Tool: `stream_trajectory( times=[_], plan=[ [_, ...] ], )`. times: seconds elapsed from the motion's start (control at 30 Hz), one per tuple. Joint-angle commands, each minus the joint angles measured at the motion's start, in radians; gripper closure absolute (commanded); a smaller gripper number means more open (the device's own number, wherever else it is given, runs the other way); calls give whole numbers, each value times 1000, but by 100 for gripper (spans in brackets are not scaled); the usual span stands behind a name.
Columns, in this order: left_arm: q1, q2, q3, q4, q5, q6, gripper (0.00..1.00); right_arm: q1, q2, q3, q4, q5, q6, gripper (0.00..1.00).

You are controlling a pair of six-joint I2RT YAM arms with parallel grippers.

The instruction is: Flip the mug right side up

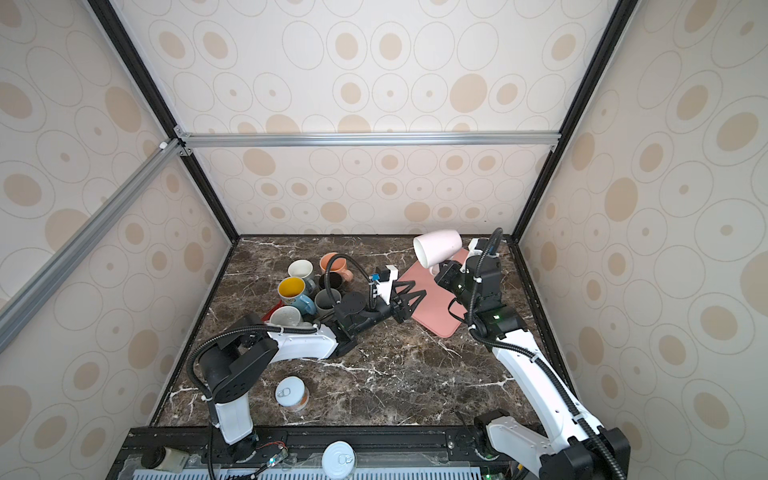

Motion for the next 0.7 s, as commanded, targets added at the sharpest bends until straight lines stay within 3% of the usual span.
stream_trajectory(
  times=[0.0, 0.43, 0.67],
  plan=[
    [-11, -59, -18, 107, -37, 47, 48, 29, -19, -1, 118, -8, 61, 100],
    [-1, -125, -63, 99, -72, 18, 49, 209, 20, 7, 153, 52, 83, 100],
    [13, -157, -68, 69, -85, 1, 75, 246, 26, -13, 183, 58, 122, 100]
  ],
)
